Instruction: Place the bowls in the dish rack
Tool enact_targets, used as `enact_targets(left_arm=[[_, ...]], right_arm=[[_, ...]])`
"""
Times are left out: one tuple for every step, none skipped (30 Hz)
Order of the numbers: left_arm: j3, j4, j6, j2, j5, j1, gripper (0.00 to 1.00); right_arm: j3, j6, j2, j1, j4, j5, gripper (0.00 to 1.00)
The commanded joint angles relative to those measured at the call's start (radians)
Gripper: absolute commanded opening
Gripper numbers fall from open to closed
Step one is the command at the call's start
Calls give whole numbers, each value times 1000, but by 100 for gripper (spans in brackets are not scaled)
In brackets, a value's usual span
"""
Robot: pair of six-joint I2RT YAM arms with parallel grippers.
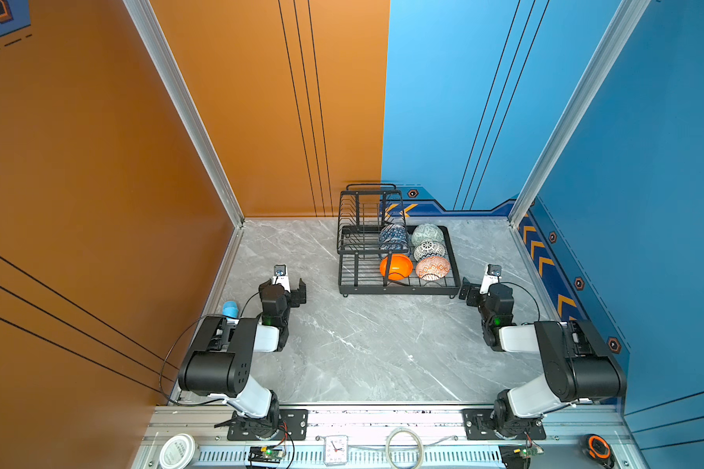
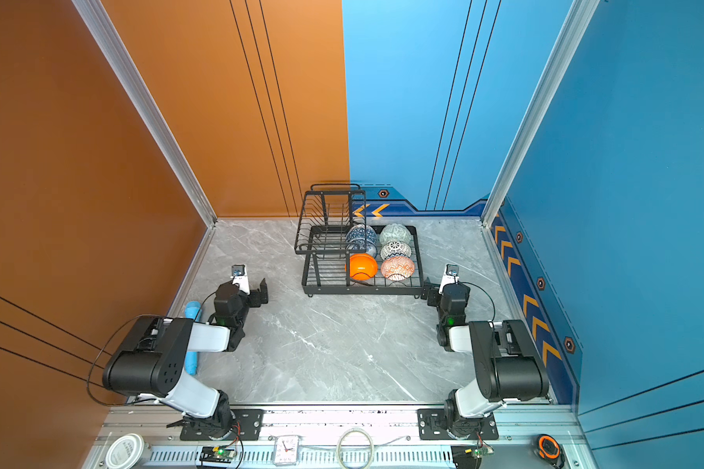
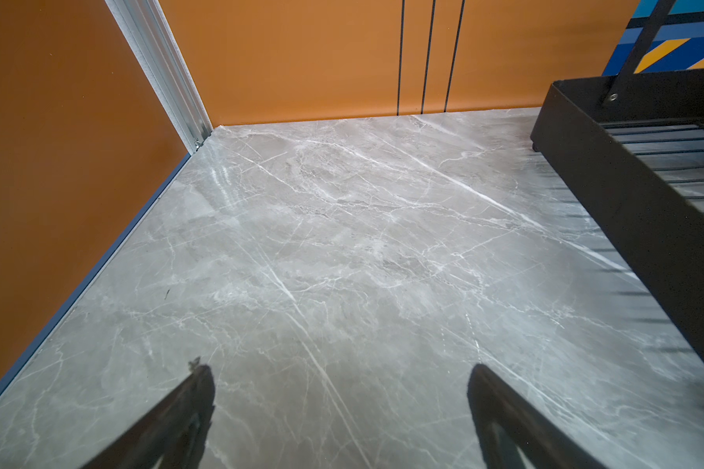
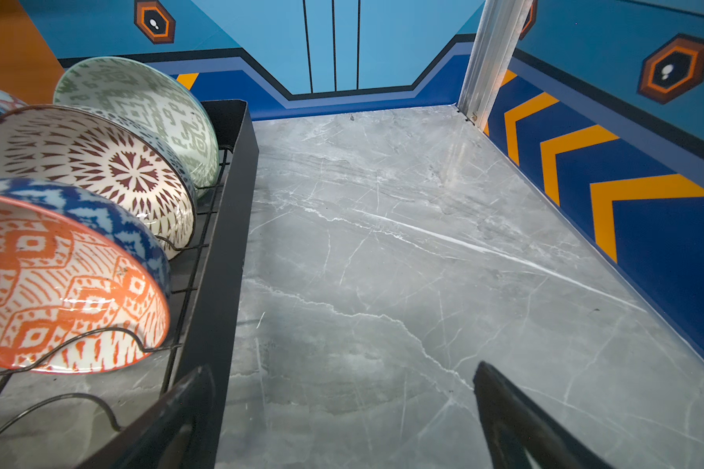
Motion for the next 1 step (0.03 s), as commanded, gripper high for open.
enact_targets(left_arm=[[7,-18,5,-6,-4,0,98]], right_arm=[[11,-15,9,7,9,17,100]])
